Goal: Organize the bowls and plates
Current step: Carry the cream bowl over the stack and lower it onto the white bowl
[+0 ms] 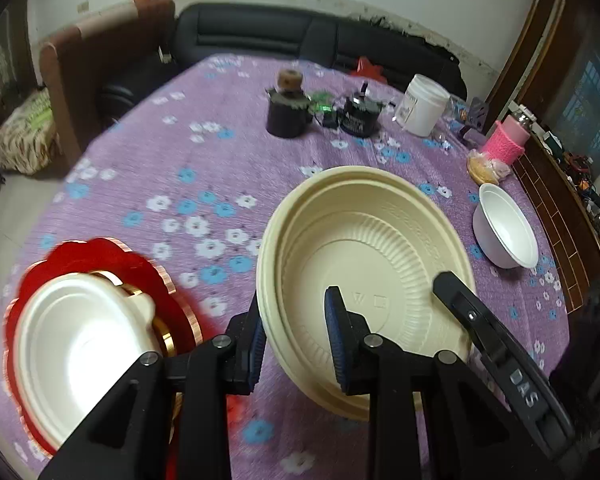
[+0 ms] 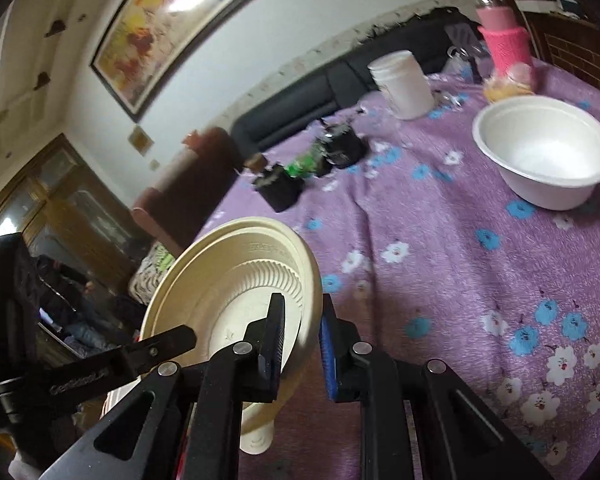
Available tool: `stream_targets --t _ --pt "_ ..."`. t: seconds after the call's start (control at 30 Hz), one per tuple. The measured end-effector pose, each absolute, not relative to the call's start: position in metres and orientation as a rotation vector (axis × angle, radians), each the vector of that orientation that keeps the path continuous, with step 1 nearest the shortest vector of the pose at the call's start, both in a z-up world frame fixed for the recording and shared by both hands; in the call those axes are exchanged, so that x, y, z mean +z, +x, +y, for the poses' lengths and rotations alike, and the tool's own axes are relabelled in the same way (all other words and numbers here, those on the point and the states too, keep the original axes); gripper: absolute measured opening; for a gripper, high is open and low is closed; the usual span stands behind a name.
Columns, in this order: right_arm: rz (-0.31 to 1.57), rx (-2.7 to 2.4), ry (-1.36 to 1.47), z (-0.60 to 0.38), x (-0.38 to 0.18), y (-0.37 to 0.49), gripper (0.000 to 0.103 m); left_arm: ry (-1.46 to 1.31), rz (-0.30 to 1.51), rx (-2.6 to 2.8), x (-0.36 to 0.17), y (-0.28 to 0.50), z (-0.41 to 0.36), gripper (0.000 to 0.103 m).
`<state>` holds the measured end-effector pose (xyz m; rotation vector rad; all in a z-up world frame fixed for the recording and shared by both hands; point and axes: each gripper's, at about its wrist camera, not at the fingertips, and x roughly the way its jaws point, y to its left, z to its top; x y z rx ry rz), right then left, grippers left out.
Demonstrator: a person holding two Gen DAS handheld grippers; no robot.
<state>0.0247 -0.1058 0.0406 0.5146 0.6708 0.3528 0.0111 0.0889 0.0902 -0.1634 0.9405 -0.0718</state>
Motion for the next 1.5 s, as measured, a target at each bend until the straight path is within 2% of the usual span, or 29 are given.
stream_targets --t 0.17,0.5,0.67,1.03,1.4,1.5 --pt "0.67 0.444 0.509 -0.084 0.044 0.015 0.02 -0.126 0.871 -0.019 0.102 -0.025 0.102 0.027" --pt "0.701 0.567 0.441 -0.031 0.06 -0.021 0.02 -0.234 0.819 0.079 0.111 -0.075 0.157 0.027" --pt "0.711 0.586 0.391 -0.005 0.067 -0.028 0.02 -0.27 0.776 0.105 0.117 -0.092 0.178 0.03" --pt "0.77 0.629 0.324 0.051 0.07 -0.026 0.02 -0.384 0.758 0.122 0.115 -0.111 0.235 0.03" --pt "0.819 0.6 0.251 0.084 0.062 -0.02 0.02 -0.399 0.798 0.15 0.097 -0.103 0.255 0.031" --pt "0.827 0.588 0.225 0.092 0.058 -0.016 0.02 -0.415 0.806 0.154 0.092 -0.102 0.261 0.033"
